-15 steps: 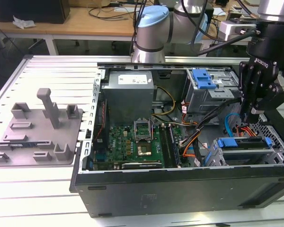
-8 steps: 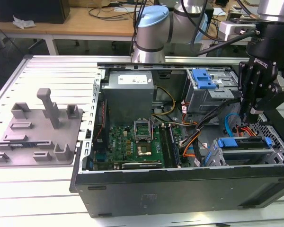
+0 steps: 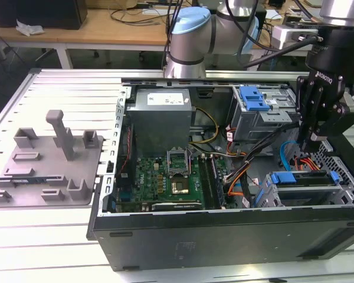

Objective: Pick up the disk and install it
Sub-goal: 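Insert the second disk wire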

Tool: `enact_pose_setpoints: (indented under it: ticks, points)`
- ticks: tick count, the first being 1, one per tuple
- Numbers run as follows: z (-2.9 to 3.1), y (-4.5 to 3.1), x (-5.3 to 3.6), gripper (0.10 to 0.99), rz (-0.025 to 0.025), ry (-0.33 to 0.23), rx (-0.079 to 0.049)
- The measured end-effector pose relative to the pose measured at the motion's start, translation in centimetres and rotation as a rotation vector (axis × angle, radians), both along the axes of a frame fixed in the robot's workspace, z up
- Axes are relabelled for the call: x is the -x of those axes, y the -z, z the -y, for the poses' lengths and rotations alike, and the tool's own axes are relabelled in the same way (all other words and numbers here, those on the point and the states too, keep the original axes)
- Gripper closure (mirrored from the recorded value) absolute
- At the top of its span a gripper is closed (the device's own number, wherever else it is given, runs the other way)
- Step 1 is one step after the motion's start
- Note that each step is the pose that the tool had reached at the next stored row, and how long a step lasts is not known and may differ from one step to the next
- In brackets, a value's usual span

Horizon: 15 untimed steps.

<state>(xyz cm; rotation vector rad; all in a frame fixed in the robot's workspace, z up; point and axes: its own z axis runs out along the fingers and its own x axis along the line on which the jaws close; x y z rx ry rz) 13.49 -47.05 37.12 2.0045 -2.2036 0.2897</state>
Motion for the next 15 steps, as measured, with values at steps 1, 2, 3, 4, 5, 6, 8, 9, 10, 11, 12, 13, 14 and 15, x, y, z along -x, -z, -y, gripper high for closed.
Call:
enact_pose_setpoints:
  ticks: [1, 2, 3, 4, 5, 6, 8, 9, 10, 11, 12, 13, 14, 15]
  points:
    - [0.0, 0.0, -0.02, 0.757, -0.0005, 0.0, 0.0]
    - [0.0, 0.0, -0.05, 0.757, -0.0016, 0.0, 0.0]
    - [0.0, 0.0, -0.07, 0.757, -0.003, 0.0, 0.0]
    - [0.0, 0.0, -0.08, 0.757, -0.0046, 0.0, 0.0]
    - [0.0, 0.0, -0.09, 0.769, -0.0064, 0.0, 0.0]
    - [0.0, 0.0, -0.11, 0.769, -0.0074, 0.0, 0.0]
    - [0.0, 0.0, -0.16, 0.843, -0.0103, 0.0, 0.0]
    - [0.0, 0.01, -0.18, 0.843, -0.0116, 0.0, 0.0]
    - [0.01, 0.04, -0.2, 0.843, -0.0131, 0.0, 0.0]
    - [0.01, 0.08, -0.2, 0.843, -0.014, 0.0, 0.0]
    - [0.0, 0.1, -0.2, 0.925, -0.0146, 0.0, 0.0]
    - [0.0, 0.13, -0.21, 0.925, -0.0149, 0.0, 0.0]
    - [0.0, 0.14, -0.21, 0.925, -0.015, 0.0, 0.0]
    - [0.0, 0.15, -0.21, 0.925, -0.0152, 0.0, 0.0]
